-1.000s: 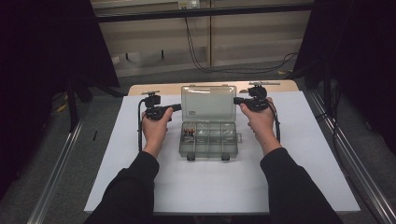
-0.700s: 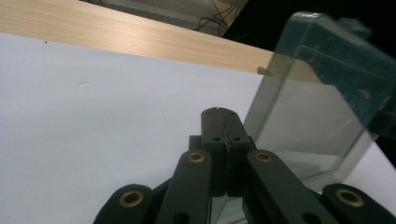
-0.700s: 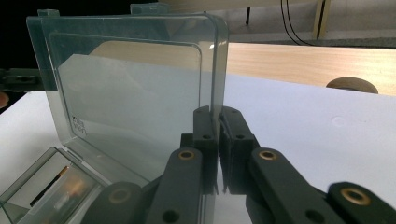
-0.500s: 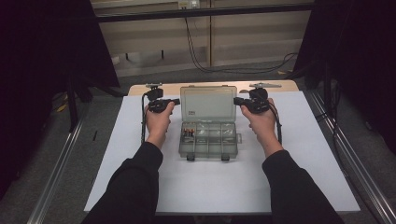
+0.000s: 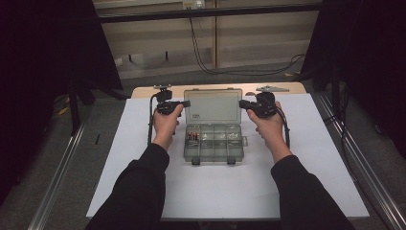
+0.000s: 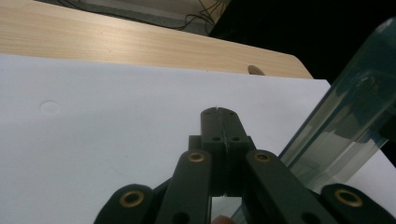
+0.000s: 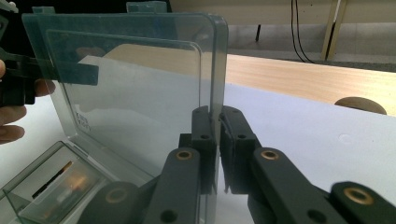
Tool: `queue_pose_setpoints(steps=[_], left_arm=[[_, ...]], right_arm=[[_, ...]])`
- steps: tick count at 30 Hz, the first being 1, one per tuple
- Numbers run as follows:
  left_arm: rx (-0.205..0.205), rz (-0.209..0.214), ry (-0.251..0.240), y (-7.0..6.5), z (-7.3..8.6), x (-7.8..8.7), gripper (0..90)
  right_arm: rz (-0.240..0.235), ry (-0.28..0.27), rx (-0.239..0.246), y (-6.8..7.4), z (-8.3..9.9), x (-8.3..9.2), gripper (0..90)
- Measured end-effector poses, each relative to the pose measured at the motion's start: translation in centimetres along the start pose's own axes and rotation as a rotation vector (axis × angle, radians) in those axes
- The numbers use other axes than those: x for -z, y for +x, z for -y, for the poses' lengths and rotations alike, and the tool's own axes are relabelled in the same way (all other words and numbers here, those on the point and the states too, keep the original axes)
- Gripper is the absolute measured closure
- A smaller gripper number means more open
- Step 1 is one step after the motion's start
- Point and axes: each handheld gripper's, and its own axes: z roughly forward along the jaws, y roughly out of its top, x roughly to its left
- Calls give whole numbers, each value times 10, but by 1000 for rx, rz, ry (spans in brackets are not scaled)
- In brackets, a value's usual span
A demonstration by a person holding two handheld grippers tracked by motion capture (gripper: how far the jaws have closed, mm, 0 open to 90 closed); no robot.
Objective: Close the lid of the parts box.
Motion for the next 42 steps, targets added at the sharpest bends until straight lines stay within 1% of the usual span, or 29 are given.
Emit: queue_pose_setpoints(steps=[3,4,6,8,11,13,14,16,17,19,20,21,22,23,25,26,27,28,29,30,31,33,35,36,37,39,40,41,42], left_arm=[[-4,11,4,0,0,2,900],[-14,24,9,0,0,3,900],[-24,41,17,0,0,6,900],[-36,49,23,0,0,7,900],[-38,66,35,-1,0,10,900],[-32,76,42,-2,1,11,900],[-21,77,42,-3,1,12,900],[-39,82,46,-4,1,14,900],[-33,87,43,-5,2,16,900],[-49,89,41,-7,2,18,900],[-58,89,44,-8,2,20,900],[-60,84,38,-9,3,20,900],[-71,85,44,-9,3,22,900],[-65,86,36,-10,3,22,900],[-73,88,40,-11,4,24,900],[-73,91,35,-12,4,25,900],[-76,90,36,-13,5,26,900],[-90,89,44,-13,5,27,900],[-87,87,33,-14,6,27,900],[-96,91,52,-14,6,29,900],[-98,89,41,-15,7,30,900],[-101,85,43,-17,8,32,900],[-115,79,44,-18,8,34,900],[-99,81,39,-20,9,35,900],[-111,74,44,-20,9,36,900],[-108,77,47,-21,10,38,900],[-117,75,42,-22,11,39,900],[-115,73,34,-23,12,40,900],[-125,70,37,-24,13,41,900]], right_arm=[[3,11,1,1,-1,1,844],[3,13,10,1,-1,2,842],[-12,17,6,1,-2,5,834],[-29,20,15,0,-2,7,818],[-47,21,13,1,-1,11,767],[-59,7,-5,0,1,15,738],[-65,6,-13,0,4,16,725],[-73,11,-14,-2,10,19,686],[-74,15,-8,-3,13,21,670],[-85,10,13,-5,18,26,659],[-81,8,19,-6,20,28,660],[-90,12,18,-6,22,30,670],[-72,13,19,-6,23,32,684],[-69,9,20,-7,24,33,691],[-75,6,12,-8,25,35,737],[-57,9,9,-6,24,35,784],[-54,11,11,-5,23,35,834],[-37,22,4,-3,22,33,900],[-32,29,-5,-1,21,32,900],[-23,40,-1,2,21,30,900],[-17,47,3,4,20,29,900],[9,63,6,10,18,26,900],[19,54,-4,14,16,25,900],[34,50,-10,16,14,25,900],[38,44,-16,16,13,25,900],[40,34,-25,18,12,27,900],[40,34,-26,19,11,27,900],[45,28,-14,19,11,28,900],[44,23,-14,21,11,28,900]])
